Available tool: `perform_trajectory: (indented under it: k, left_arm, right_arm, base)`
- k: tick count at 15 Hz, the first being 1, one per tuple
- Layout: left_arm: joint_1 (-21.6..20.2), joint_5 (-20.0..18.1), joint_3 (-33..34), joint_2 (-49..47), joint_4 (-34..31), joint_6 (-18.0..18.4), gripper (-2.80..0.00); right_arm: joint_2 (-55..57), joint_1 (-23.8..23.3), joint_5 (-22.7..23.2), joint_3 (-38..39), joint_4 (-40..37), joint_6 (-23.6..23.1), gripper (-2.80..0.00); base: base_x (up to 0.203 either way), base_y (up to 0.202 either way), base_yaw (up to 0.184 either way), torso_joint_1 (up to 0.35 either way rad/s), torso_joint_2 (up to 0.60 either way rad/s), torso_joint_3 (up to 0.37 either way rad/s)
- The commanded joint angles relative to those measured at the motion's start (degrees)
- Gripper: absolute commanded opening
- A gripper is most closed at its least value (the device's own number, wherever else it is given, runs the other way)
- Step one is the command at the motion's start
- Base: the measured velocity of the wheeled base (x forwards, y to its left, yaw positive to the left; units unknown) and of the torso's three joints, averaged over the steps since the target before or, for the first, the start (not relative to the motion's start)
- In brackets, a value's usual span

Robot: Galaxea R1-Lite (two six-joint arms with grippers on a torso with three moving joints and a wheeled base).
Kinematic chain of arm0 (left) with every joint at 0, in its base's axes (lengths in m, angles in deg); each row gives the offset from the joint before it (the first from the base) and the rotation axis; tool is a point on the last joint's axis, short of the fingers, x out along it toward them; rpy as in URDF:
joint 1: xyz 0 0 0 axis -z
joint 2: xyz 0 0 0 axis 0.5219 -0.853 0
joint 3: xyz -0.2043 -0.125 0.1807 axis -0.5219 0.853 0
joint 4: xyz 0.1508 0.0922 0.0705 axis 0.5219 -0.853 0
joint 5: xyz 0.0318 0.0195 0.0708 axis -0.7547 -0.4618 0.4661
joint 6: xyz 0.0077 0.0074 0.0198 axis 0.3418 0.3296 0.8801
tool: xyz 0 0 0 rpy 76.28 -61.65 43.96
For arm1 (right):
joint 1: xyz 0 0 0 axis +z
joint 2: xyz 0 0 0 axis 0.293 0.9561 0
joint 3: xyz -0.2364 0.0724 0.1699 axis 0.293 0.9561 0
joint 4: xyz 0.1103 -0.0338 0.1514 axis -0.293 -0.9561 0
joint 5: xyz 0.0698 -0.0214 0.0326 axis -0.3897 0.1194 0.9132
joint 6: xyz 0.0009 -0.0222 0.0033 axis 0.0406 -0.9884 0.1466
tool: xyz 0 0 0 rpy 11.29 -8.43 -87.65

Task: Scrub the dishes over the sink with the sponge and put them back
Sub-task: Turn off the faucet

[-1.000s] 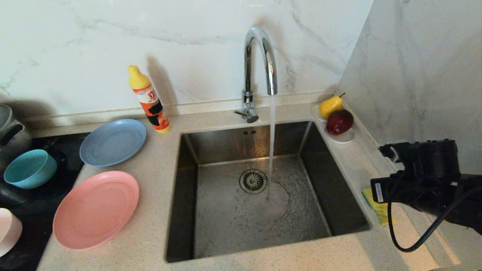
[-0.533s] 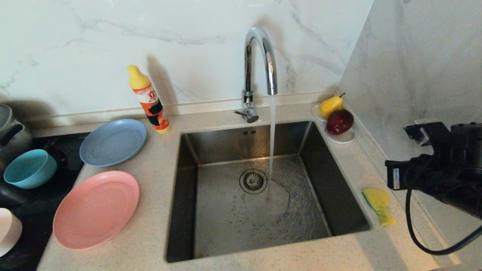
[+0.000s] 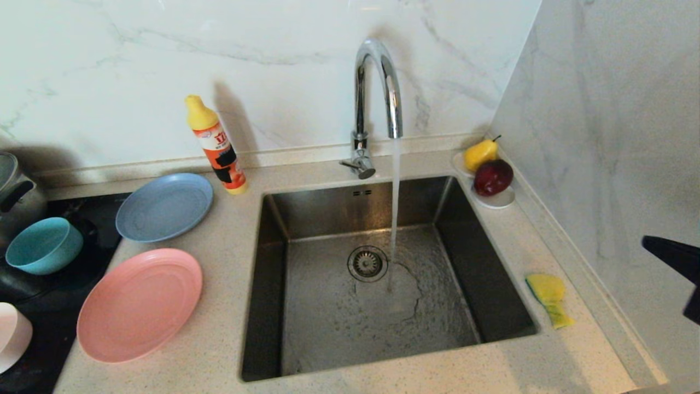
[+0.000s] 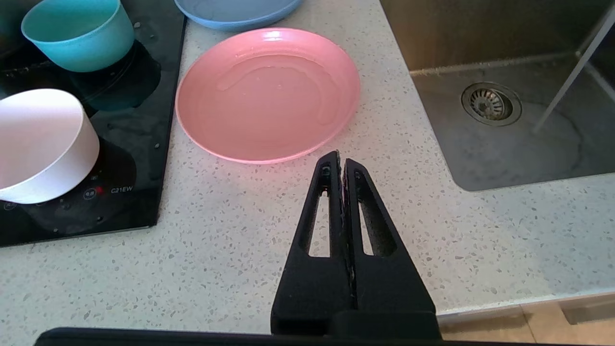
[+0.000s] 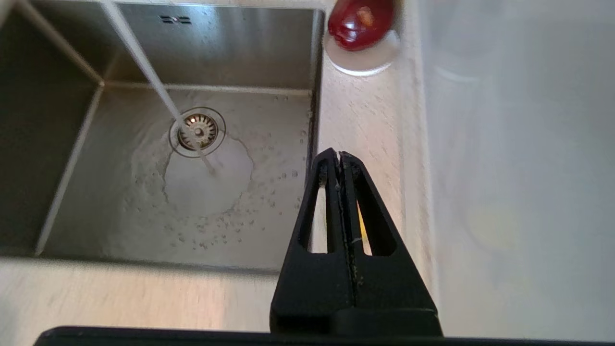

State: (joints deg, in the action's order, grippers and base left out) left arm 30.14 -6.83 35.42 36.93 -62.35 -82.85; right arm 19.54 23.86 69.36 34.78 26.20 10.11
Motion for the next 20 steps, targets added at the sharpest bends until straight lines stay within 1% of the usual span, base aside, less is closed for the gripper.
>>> perform_trajectory:
  k: [1, 4, 5, 8, 10, 12, 14, 15, 20]
  left_arm:
    - [-0.09, 0.04, 1.05, 0.01, 0.02, 0.02, -2.80]
    - [-0.02, 0.06, 1.05, 0.01, 0.02, 0.04, -2.80]
    - [-0.09, 0.06, 1.05, 0.01, 0.02, 0.02, -2.80]
    - [-0.09, -0.03, 1.05, 0.01, 0.02, 0.02, -2.80]
    - [-0.01, -0.03, 1.05, 0.00, 0.02, 0.02, -2.80]
    - [-0.06, 0.00, 1.05, -0.08, 0.02, 0.02, -2.80]
    - [-0.01, 0.03, 0.98, 0.01, 0.02, 0.08, -2.80]
    - [0.00, 0.04, 0.98, 0.01, 0.02, 0.02, -2.80]
    - [-0.09, -0.03, 1.05, 0.01, 0.02, 0.02, -2.80]
  right_arm:
    - [-17.49, -4.62, 2.72, 6.02, -3.06, -0.16, -2.80]
    - [-33.69, -8.26, 5.13, 12.06, -11.52, -0.54, -2.80]
    - [-37.23, -8.82, 5.13, 16.05, -13.63, -0.79, -2.80]
    - [-46.91, -7.71, 2.74, 24.76, -16.59, -2.08, -2.80]
    - [-53.15, -7.26, 2.10, 27.46, -20.13, -3.12, -2.80]
    - [-53.94, -6.92, 1.60, 28.23, -23.14, -3.88, -2.80]
    - [-53.94, -6.91, 1.76, 28.32, -23.05, -3.80, -2.80]
    - [-53.94, -6.91, 1.76, 28.32, -23.13, -3.04, -2.80]
    - [-54.03, -6.93, 1.76, 28.32, -23.13, -3.00, -2.80]
  base:
    - [0.000, 0.000, 0.000, 0.000, 0.00, 0.000]
    - [0.000, 0.000, 0.000, 0.000, 0.00, 0.000]
    - [0.000, 0.000, 0.000, 0.000, 0.00, 0.000]
    - [0.000, 0.000, 0.000, 0.000, 0.00, 0.000]
    - [0.000, 0.000, 0.000, 0.000, 0.00, 0.000]
    - [0.000, 0.000, 0.000, 0.000, 0.00, 0.000]
    - [0.000, 0.000, 0.000, 0.000, 0.00, 0.000]
    - [0.000, 0.000, 0.000, 0.000, 0.00, 0.000]
    - [0.000, 0.000, 0.000, 0.000, 0.00, 0.000]
